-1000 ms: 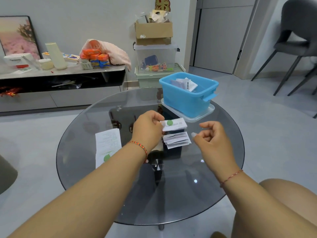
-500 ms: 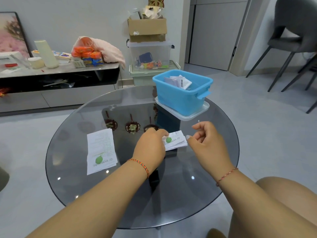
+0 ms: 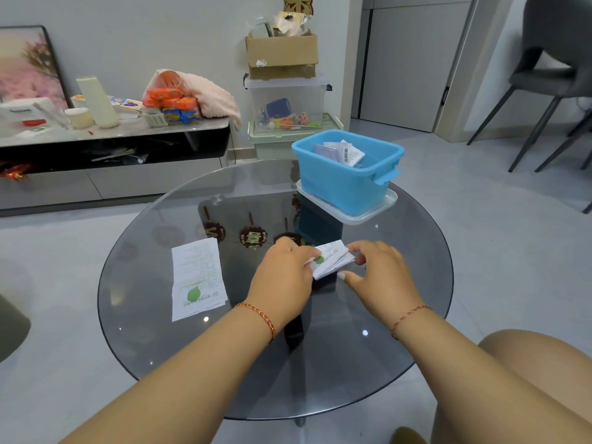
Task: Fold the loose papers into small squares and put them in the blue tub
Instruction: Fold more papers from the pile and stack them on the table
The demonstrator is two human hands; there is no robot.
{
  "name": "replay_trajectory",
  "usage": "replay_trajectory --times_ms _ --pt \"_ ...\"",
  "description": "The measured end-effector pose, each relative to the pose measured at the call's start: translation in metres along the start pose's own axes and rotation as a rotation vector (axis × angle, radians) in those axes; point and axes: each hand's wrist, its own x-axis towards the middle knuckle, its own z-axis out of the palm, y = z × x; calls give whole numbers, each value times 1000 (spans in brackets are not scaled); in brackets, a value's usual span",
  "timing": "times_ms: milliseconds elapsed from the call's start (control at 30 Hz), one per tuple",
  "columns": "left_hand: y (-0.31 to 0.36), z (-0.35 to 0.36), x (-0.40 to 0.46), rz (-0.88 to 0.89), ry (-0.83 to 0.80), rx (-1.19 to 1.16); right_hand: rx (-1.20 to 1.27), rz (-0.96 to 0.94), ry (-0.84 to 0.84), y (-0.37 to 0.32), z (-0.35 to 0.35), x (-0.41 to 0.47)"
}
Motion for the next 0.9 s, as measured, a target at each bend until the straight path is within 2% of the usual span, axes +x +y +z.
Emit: replay_trajectory --times_ms 600,900 --pt "-10 -11 1 12 110 -74 124 1 37 -2 -15 -13" --pt "-54 -58 -35 -73 224 56 209 -62 131 -11 -10 -16"
